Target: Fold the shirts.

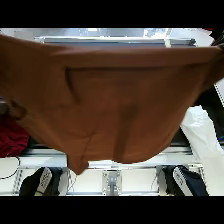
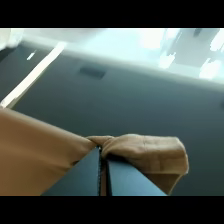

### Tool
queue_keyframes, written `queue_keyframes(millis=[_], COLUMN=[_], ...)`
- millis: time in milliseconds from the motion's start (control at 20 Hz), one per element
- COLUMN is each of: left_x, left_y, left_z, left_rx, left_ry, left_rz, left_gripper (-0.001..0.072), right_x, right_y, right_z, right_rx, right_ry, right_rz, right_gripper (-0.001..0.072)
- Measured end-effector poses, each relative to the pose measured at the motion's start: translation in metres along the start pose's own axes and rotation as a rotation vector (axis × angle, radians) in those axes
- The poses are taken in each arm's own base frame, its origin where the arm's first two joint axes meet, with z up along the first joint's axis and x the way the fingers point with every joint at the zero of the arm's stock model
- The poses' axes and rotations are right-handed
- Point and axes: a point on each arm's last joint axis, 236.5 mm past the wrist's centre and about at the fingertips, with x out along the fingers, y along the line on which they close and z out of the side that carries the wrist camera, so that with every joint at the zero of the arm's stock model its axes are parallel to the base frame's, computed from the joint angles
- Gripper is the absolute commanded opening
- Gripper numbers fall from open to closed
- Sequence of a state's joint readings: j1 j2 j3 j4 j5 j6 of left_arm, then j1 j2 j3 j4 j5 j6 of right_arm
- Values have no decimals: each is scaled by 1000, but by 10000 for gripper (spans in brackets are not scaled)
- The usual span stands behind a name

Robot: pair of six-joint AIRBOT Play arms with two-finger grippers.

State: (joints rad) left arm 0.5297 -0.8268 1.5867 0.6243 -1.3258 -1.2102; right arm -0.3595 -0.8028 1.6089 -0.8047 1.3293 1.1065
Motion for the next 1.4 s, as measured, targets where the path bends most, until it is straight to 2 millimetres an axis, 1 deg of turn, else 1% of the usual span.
queue_keyframes(millis=[50, 150, 200, 300, 350, 450, 550, 600, 700, 800, 850, 900, 1000, 1100, 1150, 1300, 1400], left_x=[18, 58, 80, 123, 143, 182, 216, 231, 253, 266, 270, 273, 275, 272, 268, 253, 242], left_y=[13, 37, 48, 74, 90, 125, 154, 167, 186, 194, 195, 194, 187, 180, 176, 167, 164], left_z=[-17, -57, -81, -131, -155, -198, -228, -240, -254, -263, -266, -269, -278, -292, -301, -337, -359], left_rx=[-47, -113, -133, -157, -169, -195, -228, -239, -248, -241, -229, -215, -192, -166, -154, -142, -144], left_ry=[87, 268, 366, 542, 614, 709, 731, 729, 709, 698, 695, 703, 733, 795, 832, 957, 1026], left_rz=[-20, -49, -57, -31, 3, 88, 161, 193, 239, 261, 264, 261, 248, 242, 238, 232, 231], left_gripper=[10, 11, 11, 12, 12, 12, 12, 12, 12, 12, 12, 13, 12, 12, 12, 12, 12], right_x=[21, 64, 86, 131, 154, 195, 234, 253, 285, 314, 324, 333, 342, 343, 340, 328, 321], right_y=[-11, -27, -34, -46, -54, -68, -86, -93, -106, -115, -117, -119, -120, -121, -121, -127, -131], right_z=[-11, -32, -47, -82, -105, -145, -178, -190, -211, -225, -230, -234, -238, -245, -252, -278, -290], right_rx=[45, 122, 147, 182, 195, 218, 254, 271, 294, 301, 303, 300, 296, 284, 274, 238, 227], right_ry=[46, 130, 180, 291, 357, 453, 503, 506, 499, 475, 463, 455, 446, 469, 498, 615, 668], right_rz=[32, 99, 126, 163, 166, 158, 120, 103, 60, 20, 8, -5, -18, -22, -25, -58, -75], right_gripper=[14, 15, 15, 15, 15, 15, 14, 15, 15, 15, 15, 15, 15, 15, 15, 15, 15])
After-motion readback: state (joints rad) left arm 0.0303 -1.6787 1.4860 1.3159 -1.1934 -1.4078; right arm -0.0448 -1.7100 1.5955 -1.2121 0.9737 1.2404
